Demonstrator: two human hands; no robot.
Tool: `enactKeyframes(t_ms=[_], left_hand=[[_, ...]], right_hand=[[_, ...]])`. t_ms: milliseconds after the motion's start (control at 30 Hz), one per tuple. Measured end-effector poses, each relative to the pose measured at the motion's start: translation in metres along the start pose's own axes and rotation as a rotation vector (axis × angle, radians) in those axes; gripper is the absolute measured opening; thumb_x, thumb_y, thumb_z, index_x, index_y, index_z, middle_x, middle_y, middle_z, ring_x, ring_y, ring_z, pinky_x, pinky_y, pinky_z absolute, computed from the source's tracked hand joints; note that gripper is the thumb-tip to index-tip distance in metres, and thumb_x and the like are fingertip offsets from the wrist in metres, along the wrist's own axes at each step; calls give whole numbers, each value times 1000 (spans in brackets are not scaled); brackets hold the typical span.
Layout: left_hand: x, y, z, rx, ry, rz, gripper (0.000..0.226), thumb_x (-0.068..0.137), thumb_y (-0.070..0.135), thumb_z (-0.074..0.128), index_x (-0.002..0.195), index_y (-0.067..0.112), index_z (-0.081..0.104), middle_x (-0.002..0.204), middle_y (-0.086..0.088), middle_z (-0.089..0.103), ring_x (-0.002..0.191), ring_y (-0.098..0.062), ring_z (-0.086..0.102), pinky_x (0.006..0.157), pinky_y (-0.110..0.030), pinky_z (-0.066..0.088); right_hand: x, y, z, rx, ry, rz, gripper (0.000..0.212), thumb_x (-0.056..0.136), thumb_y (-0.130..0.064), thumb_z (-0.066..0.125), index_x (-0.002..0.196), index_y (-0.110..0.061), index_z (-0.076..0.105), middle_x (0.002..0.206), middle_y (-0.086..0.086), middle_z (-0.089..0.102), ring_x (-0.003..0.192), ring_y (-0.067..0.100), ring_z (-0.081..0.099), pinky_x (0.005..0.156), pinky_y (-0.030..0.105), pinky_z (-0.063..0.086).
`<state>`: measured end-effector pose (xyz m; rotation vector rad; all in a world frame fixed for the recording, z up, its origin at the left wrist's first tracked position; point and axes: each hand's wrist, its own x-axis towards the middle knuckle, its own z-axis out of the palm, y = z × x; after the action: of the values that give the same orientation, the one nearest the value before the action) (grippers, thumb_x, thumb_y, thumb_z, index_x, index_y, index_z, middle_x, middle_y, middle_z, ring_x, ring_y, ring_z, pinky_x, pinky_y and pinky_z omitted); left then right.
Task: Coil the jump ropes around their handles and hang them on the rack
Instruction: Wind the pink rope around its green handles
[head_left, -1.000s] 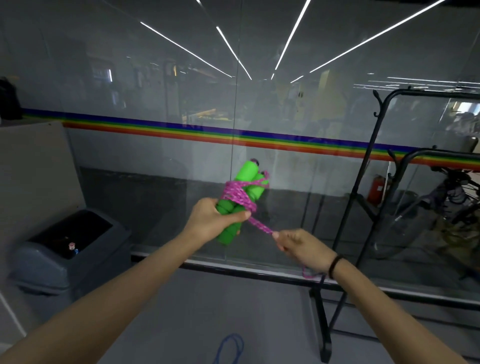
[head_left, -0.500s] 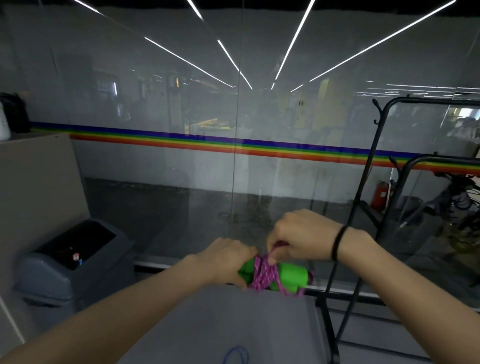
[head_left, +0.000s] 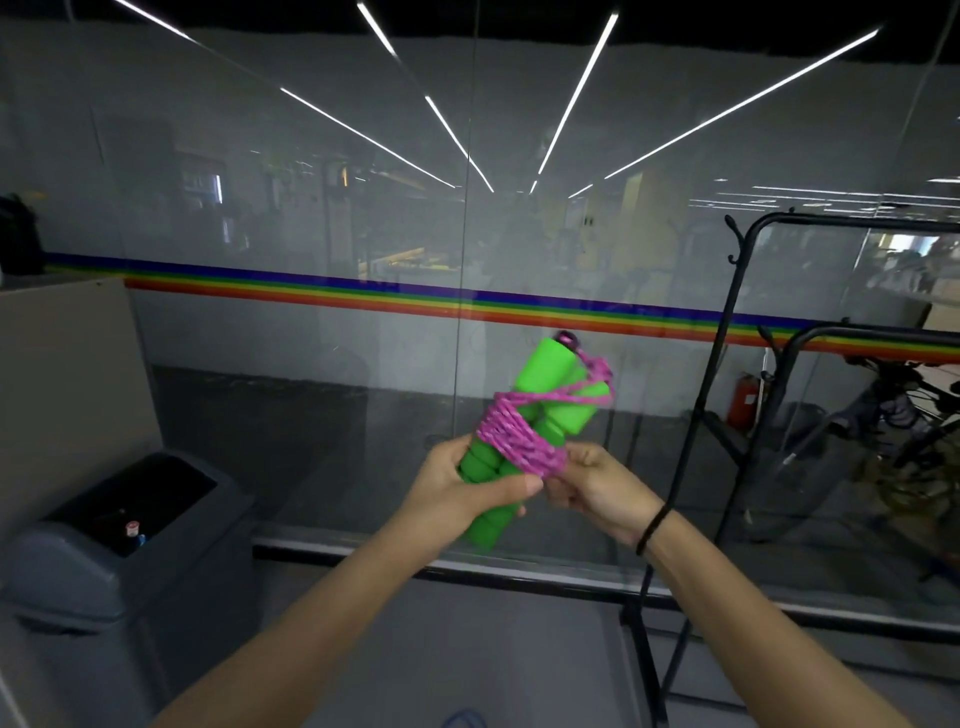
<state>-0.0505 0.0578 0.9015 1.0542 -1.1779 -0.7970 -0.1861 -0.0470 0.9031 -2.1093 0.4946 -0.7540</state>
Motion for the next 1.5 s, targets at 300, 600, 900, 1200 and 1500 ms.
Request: enactKeyframes(t_ms=[300,600,900,1200,1500], left_hand=[[15,-16,1,-128,298,-141,11,73,10,76,72,4,67,56,-6,63,46,-18,59,50,-26,53],[15,-13,9,-7,262,-8,16,76,18,74,82,5,66,62,-5,66,55,-20,63,56,-34,55],[2,8,20,-110,139,11,8,85,19,62,84,12,66,60,4,67,53,-13,64,52,-28,55],[-1,8,22,-122,141,-45,9,86,20,62,87,11,64,58,5,65,53,-13,63,50,-27,54],[-3,-1,10,50,171,-16,11,80,11,70,86,14,62,62,4,67,53,-13,65,50,-26,53]], right_hand=[[1,-16,0,-607,147,-86,17,92,-17,50,91,-7,64,86,14,70,79,26,62,65,25,35],[-11,-22,8,-455,566,-268,10,75,-7,71,84,-10,67,79,-1,67,69,5,57,65,2,41],[-23,-32,9,-296,545,-485,17,80,-8,67,97,-5,69,88,7,65,81,8,60,74,17,50],[-20,-36,9,-248,508,-458,19,85,0,58,98,-6,70,90,5,56,85,5,55,75,9,44],[-9,-39,-1,-205,452,-174,20,69,-17,76,88,-17,70,88,1,64,79,10,62,75,19,51]])
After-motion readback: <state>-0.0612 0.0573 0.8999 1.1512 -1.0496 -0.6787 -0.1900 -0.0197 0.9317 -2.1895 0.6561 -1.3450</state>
